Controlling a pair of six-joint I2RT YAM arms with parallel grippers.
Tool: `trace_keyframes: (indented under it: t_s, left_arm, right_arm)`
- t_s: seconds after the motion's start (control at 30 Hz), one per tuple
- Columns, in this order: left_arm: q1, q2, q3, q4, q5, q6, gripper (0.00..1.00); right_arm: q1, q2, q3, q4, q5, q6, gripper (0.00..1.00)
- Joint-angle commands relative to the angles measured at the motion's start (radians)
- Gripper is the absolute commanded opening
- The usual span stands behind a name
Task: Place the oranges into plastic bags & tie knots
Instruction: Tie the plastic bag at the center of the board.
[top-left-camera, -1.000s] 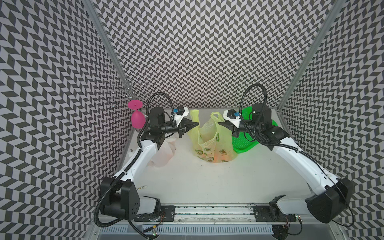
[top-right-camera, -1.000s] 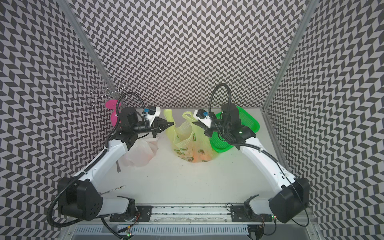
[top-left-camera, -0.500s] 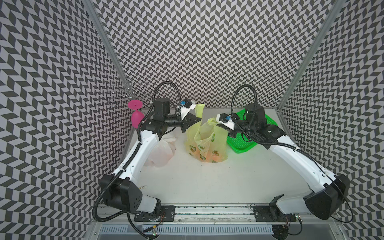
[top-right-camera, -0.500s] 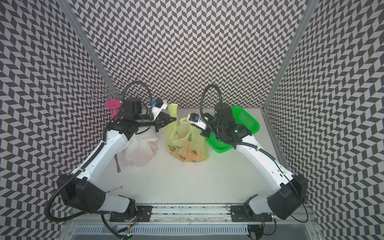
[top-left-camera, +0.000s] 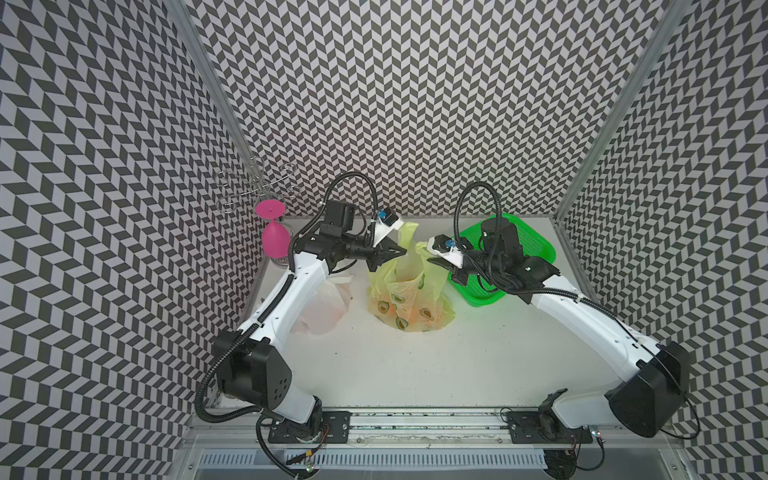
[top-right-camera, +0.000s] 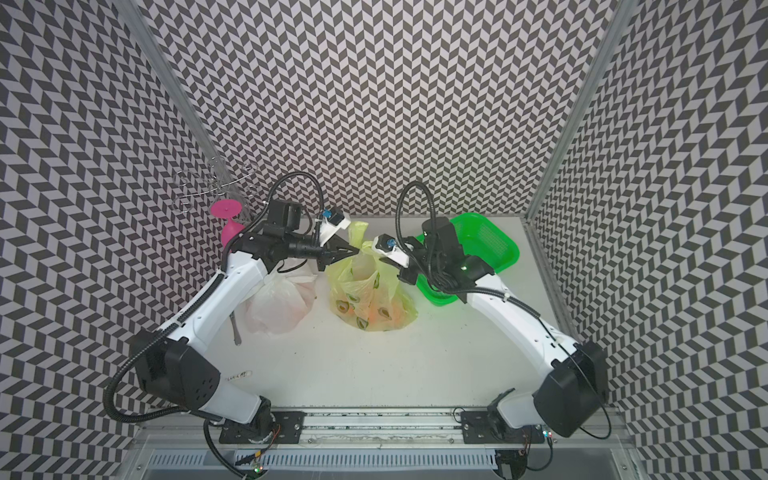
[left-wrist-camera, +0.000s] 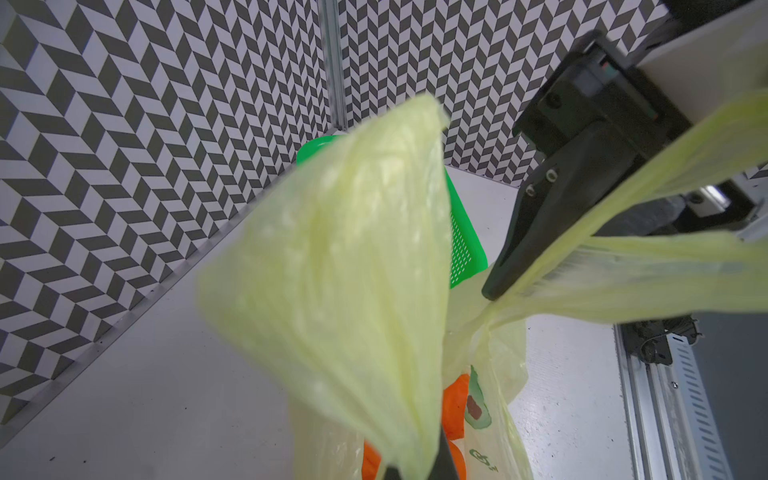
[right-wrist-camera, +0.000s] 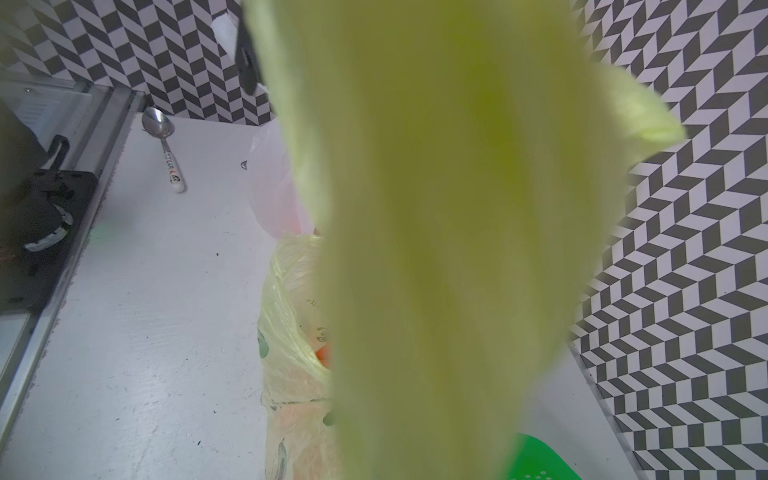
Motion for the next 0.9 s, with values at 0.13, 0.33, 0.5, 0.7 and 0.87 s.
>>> trace_keyframes:
  t_s: [0.13, 0.33, 0.5, 0.7, 0.87]
  left_arm:
    - [0.048, 0.023, 0.110, -0.204, 0.091, 0.194, 0.14]
    - [0.106, -0.002, 0.045, -0.149, 0.226, 0.252, 0.40]
    - [0.123, -0.081, -0.095, 0.025, 0.265, 0.252, 0.55]
    - [0.173, -0.155, -0.249, 0.287, 0.384, 0.152, 0.61]
    - [0.177, -0.169, -0.335, 0.524, 0.460, -0.001, 0.65]
  right_arm:
    - [0.013, 0.005, 0.032, 0.073, 0.009, 0.036, 0.07]
    - [0.012, 0.036, 0.058, 0.080, -0.070, 0.097, 0.11]
    - [0.011, 0.055, 0.065, 0.070, -0.098, 0.103, 0.11]
    - [0.009, 0.065, 0.070, 0.057, -0.104, 0.095, 0.10]
    - [0.009, 0.085, 0.098, 0.031, -0.128, 0.096, 0.11]
